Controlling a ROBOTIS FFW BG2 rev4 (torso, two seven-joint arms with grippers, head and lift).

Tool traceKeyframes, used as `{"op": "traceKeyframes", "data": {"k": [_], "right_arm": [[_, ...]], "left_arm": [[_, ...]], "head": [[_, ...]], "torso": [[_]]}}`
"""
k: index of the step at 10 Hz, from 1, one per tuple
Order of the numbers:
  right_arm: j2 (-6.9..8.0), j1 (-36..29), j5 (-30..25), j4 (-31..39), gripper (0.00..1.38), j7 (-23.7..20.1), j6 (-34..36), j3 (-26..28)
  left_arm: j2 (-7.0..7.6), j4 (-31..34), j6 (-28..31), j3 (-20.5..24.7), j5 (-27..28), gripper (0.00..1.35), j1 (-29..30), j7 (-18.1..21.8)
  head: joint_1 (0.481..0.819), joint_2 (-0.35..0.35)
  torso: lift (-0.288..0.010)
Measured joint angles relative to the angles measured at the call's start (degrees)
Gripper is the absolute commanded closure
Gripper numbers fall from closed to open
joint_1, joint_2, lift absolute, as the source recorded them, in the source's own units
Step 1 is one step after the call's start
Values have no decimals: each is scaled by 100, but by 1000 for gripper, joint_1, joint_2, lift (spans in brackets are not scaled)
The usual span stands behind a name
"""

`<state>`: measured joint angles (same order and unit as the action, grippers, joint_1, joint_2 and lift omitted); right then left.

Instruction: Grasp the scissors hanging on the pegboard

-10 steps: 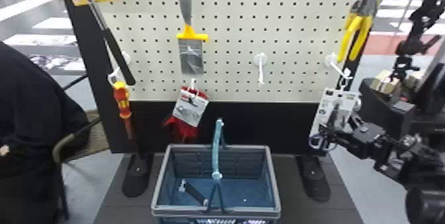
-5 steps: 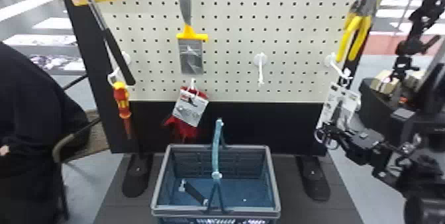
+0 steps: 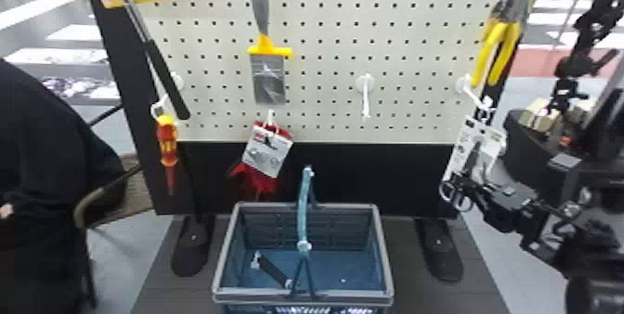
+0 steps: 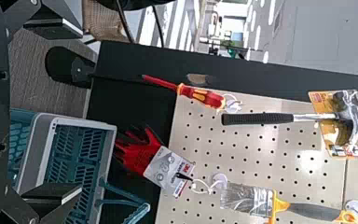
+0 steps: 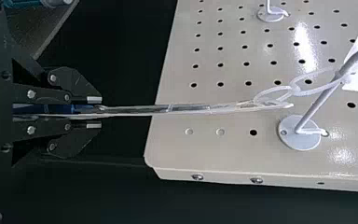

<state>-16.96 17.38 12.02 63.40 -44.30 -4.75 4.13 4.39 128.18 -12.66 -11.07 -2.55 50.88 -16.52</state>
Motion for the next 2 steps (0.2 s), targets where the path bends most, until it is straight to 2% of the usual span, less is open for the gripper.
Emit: {"op": "traceKeyframes", "data": {"k": [2], "right_arm": [[0,-5,9,-4,1296,0,20,0]], "left_arm": [[0,-10,0,0,0,144,-3,0]], "head": [[549,0]], "torso": [[-100]]}}
